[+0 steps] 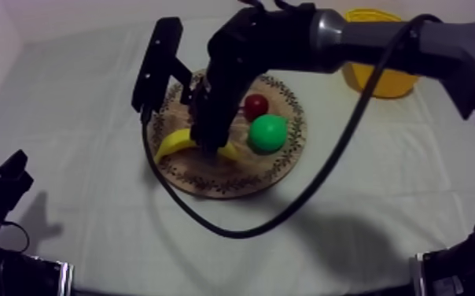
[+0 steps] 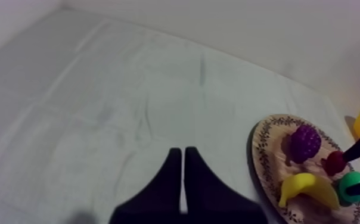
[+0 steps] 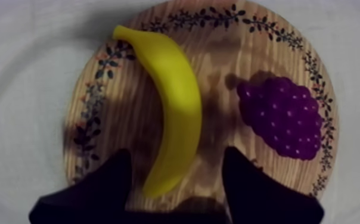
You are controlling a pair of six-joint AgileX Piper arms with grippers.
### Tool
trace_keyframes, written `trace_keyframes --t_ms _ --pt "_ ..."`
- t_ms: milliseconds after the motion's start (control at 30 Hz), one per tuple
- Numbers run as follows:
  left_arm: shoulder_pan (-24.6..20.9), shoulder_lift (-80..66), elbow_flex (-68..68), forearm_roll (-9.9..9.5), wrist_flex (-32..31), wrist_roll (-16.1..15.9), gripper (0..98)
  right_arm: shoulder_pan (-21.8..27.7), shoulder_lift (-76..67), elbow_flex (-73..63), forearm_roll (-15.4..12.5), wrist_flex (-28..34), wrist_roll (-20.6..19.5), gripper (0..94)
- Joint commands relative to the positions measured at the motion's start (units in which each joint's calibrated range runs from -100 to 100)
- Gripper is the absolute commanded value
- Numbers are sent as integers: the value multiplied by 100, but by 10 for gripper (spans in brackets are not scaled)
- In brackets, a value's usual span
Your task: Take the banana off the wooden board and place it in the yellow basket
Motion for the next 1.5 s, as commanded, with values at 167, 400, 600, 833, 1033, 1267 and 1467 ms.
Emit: trace_keyframes --t_ms 167,400,600,833,1033,1267,1467 --pt "0 -3 3 3 0 0 1 58 467 -447 -44 118 58 447" --pt "-6 -3 3 3 0 0 1 63 880 -750 -49 194 44 445" --pt "-7 -3 3 3 0 0 1 47 1068 -775 -76 147 59 433" --pt "-7 -3 3 3 0 0 1 78 1147 -708 -189 3 260 335" --pt "-7 -3 3 3 0 0 1 82 1254 -698 -197 -117 353 259" --pt "-7 -3 3 3 0 0 1 87 1287 -742 -222 -102 427 224" --pt "-7 -3 3 3 0 0 1 201 1007 -1271 -411 749 590 231"
